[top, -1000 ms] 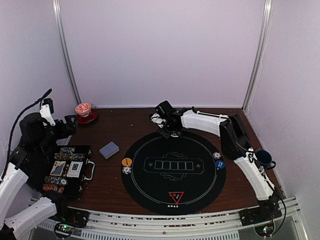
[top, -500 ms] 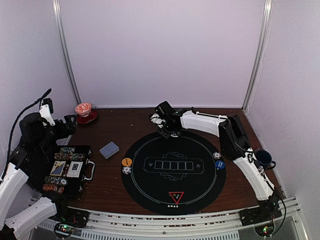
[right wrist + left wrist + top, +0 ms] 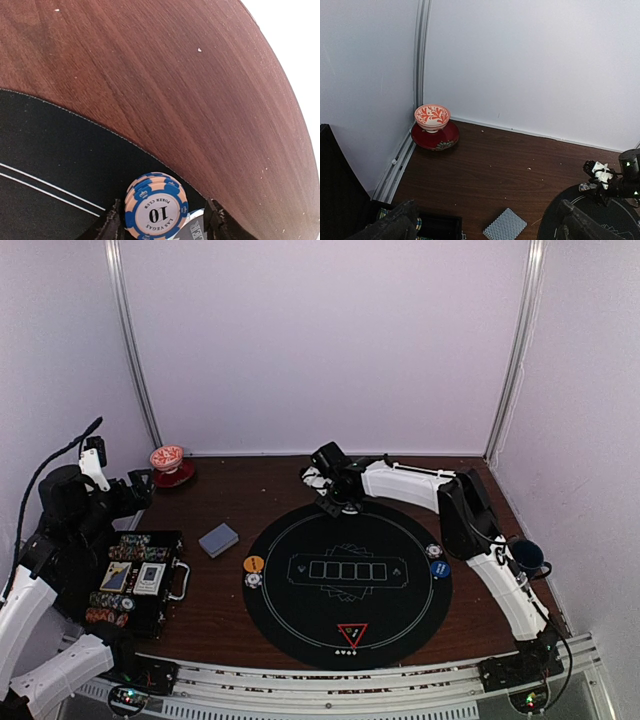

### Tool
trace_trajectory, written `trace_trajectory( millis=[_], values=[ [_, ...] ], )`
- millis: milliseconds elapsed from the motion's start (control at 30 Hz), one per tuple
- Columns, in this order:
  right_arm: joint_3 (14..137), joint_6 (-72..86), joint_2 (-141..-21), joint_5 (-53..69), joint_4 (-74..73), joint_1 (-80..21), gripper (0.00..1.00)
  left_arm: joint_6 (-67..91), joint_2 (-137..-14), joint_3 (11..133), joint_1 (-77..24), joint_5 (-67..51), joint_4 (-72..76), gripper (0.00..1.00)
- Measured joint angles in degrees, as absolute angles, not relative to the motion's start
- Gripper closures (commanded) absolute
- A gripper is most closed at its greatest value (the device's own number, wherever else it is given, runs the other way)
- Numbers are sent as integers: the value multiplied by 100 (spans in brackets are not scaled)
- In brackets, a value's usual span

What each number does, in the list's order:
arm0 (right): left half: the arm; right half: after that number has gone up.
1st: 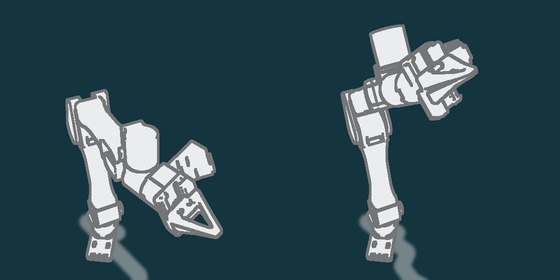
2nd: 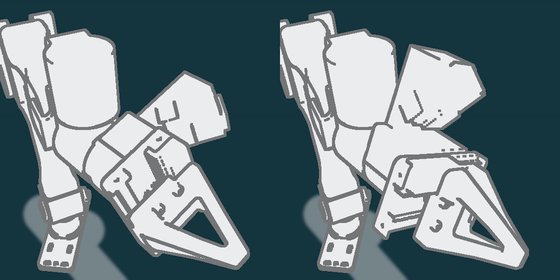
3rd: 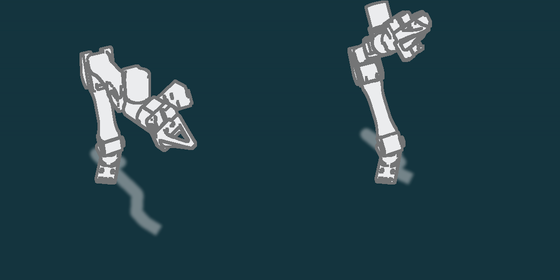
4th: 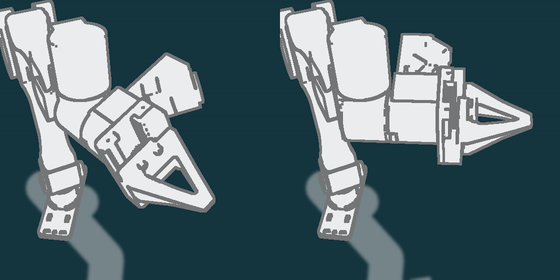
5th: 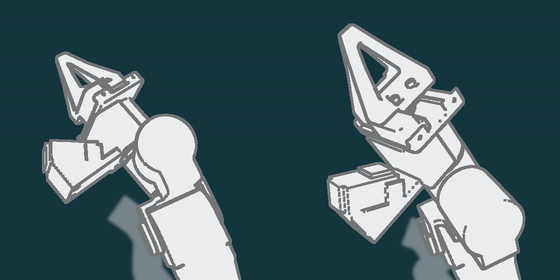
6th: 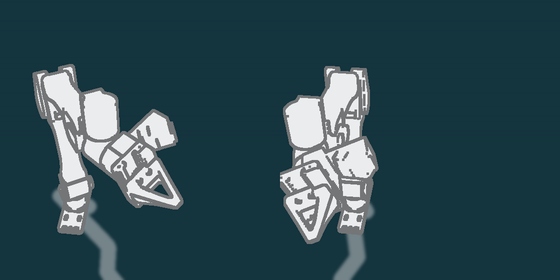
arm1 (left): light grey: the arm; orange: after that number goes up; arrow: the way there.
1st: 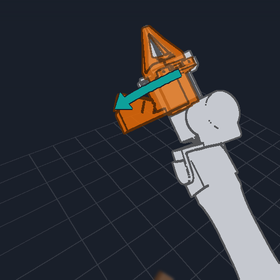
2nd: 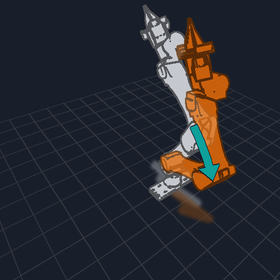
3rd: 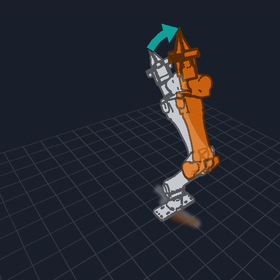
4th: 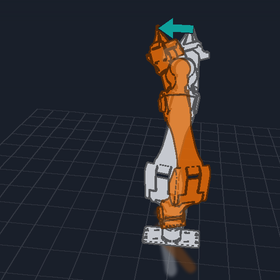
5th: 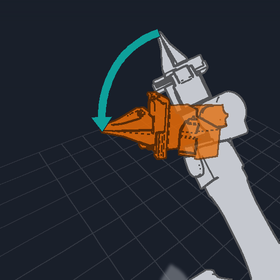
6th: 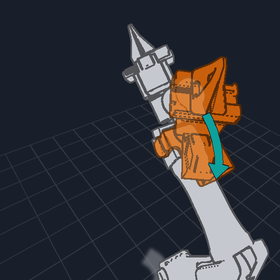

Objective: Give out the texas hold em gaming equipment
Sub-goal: Place the poker chips pile in the dealer area, then pick up the pile of poker chips from the pile of poker chips.

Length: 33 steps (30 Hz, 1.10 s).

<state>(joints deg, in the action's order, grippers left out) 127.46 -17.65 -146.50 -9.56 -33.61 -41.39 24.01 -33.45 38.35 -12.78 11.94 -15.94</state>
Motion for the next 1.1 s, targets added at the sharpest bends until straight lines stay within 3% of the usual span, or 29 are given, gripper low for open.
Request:
trace_trajectory(
  millis=[367, 600, 767, 967, 1100],
  values=[
    [13085, -1758, -13926, -427, -4187, -4141, 0, 2405, -3382, 3835, -1269, 1175, -1592, 2],
    [11686, -1702, -11555, -189, -4390, -3944, 0, 2403, -3387, 3835, -1267, 1175, -1592, 2],
    [9810, -1601, -10049, -54, -4296, -2971, 0, 2403, -3406, 3835, -1267, 1144, -1590, 2],
    [7944, -1632, -9642, -1, -4130, -1684, 0, 2403, -3417, 3833, -1267, 1131, -1590, 2],
    [7317, -1653, -9371, 5, -4062, -1468, 1, 2403, -3411, 3833, -1269, 1129, -1592, 2]
  ],
)
